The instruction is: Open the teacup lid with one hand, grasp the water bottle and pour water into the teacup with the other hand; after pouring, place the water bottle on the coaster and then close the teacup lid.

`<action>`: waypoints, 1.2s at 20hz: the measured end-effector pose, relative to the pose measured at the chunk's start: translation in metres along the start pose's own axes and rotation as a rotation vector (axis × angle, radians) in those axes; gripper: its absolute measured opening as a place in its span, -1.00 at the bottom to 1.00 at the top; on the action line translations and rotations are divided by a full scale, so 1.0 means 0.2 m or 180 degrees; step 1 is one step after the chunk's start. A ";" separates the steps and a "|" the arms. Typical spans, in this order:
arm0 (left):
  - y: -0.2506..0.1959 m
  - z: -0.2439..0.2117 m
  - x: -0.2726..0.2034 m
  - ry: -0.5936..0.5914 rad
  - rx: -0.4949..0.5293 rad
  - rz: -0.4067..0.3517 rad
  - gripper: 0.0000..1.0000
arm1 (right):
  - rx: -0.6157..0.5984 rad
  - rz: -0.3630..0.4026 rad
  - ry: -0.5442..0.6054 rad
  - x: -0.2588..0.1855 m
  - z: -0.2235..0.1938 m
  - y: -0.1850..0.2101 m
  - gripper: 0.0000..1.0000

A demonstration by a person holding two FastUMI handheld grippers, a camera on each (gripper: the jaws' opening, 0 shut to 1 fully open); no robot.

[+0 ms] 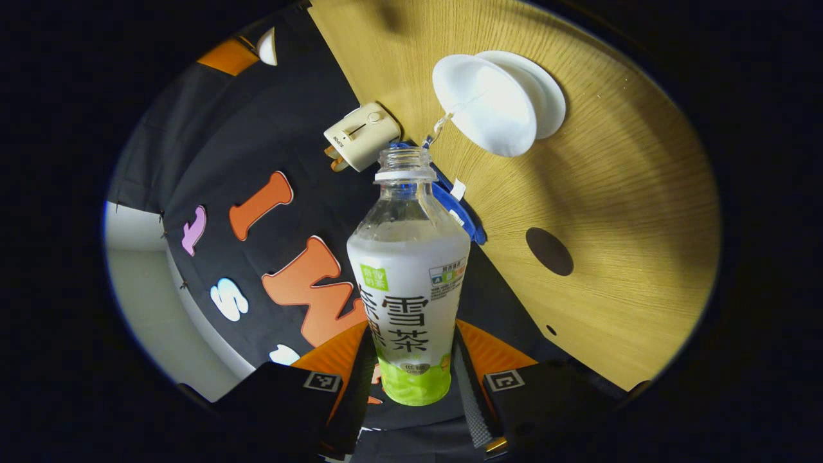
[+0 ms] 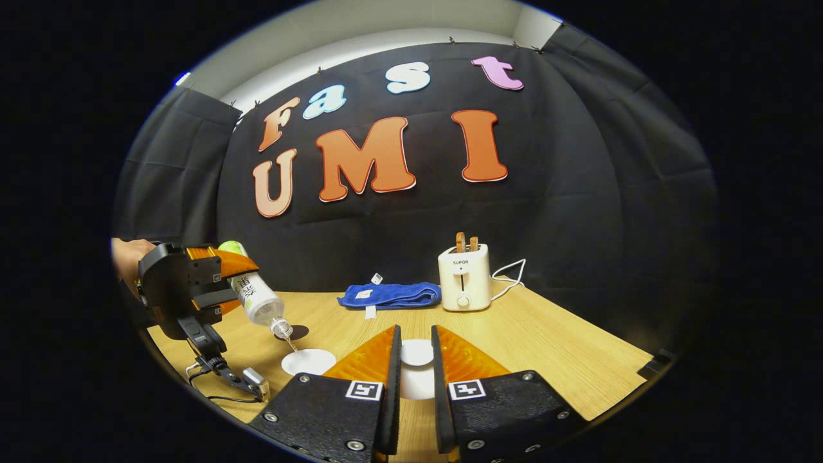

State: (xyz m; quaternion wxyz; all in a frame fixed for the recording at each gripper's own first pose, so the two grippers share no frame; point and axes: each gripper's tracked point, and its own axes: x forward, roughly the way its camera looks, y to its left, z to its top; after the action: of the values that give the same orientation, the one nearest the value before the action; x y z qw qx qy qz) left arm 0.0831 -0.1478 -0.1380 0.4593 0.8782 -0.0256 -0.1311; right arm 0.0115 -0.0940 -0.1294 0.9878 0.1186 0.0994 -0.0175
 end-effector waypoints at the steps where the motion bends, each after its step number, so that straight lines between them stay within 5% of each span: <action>1: 0.01 -0.01 0.00 0.0001 0.0026 0.0021 0.34 | 0.0001 0.0007 0.0001 0.00 0.00 0.01 -0.53; 9: 0.19 -0.13 0.03 0.0055 0.0199 0.0252 0.34 | -0.0045 0.0050 0.0011 -0.01 -0.02 0.07 -0.53; 15: 0.06 0.02 0.00 -0.0110 0.0043 0.0214 0.31 | -0.0060 0.0069 0.0032 -0.01 -0.01 0.09 -0.53; 17: -0.03 0.09 0.01 -0.0178 -0.0077 0.0119 0.39 | -0.0069 0.0079 0.0051 -0.01 -0.02 0.10 -0.53; 19: -0.12 0.13 0.01 -0.0234 -0.0238 0.0008 0.27 | -0.0115 0.0056 0.0077 -0.01 -0.03 0.10 -0.53; 24: -0.26 0.15 -0.02 -0.0304 -0.1159 -0.0267 0.27 | -0.0095 0.0125 0.0093 -0.01 -0.02 0.16 -0.53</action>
State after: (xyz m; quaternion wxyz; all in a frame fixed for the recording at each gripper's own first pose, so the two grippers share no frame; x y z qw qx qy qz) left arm 0.0679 -0.1410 -0.1961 0.6029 0.7737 0.0134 -0.1941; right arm 0.0112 -0.0626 -0.1260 0.9881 0.1060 0.1117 0.0052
